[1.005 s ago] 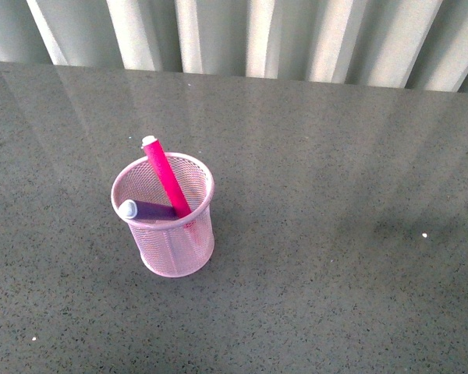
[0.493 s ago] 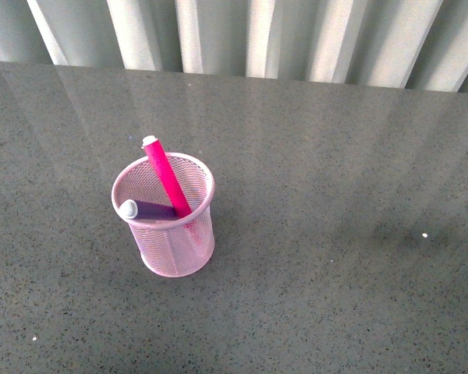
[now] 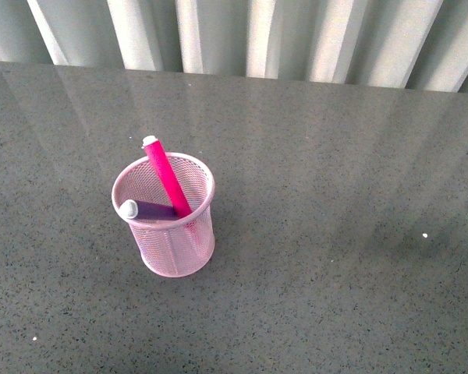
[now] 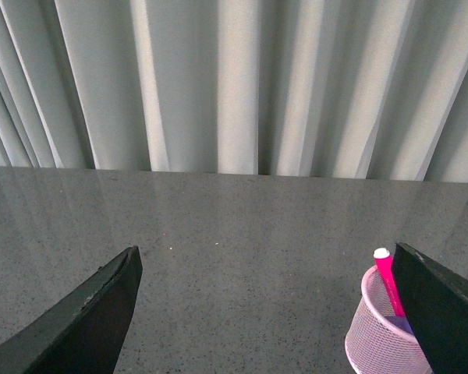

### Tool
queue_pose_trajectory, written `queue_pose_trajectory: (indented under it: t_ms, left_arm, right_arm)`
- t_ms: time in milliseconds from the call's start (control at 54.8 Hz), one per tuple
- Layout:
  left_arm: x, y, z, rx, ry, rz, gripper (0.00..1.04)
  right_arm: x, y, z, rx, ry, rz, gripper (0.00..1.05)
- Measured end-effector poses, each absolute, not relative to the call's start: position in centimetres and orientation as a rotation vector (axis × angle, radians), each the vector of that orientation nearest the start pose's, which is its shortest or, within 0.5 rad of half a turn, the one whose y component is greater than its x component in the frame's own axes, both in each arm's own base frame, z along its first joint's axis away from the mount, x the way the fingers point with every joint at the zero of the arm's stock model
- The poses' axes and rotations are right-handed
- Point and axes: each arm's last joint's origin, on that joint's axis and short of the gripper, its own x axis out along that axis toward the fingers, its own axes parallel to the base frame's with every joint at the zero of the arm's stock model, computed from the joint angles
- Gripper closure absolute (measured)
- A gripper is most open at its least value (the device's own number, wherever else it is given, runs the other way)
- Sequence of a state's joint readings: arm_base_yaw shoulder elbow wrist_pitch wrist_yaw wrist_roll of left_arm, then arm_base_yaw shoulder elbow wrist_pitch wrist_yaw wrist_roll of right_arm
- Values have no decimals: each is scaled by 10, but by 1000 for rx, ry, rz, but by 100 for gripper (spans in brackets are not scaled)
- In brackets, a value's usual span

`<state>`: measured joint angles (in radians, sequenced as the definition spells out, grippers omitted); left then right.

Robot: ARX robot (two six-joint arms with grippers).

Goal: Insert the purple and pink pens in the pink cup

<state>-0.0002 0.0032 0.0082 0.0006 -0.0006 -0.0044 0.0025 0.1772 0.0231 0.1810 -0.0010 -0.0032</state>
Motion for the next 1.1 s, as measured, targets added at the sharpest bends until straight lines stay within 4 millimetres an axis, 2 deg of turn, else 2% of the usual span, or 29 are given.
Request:
queue_pose_trajectory:
  t_ms: [164, 384, 493, 603, 676, 785, 840, 1096]
  left_arm:
    - [97, 0, 166, -4, -5, 1, 7]
    - [97, 0, 166, -4, -6, 0, 7]
    - [97, 0, 166, -4, -6, 0, 7]
    - [97, 0, 166, -4, -6, 0, 7]
    - [97, 0, 166, -4, -6, 0, 7]
    - [97, 0, 166, -4, -6, 0, 7]
    - [97, 0, 166, -4, -6, 0, 7]
    - [97, 0, 166, -4, -6, 0, 7]
  right_arm:
    - [97, 0, 171, -3, -19, 2, 101]
    - [96, 0, 171, -4, -20, 1, 101]
    - [96, 0, 171, -3, -20, 1, 75]
    - [96, 0, 171, -3, -20, 1, 59]
    - [96, 0, 171, -3, -20, 1, 45]
    - [96, 0, 171, -3, -20, 1, 16]
    - [96, 0, 171, -2, -20, 1, 6]
    - [97, 0, 171, -2, -19, 1, 7]
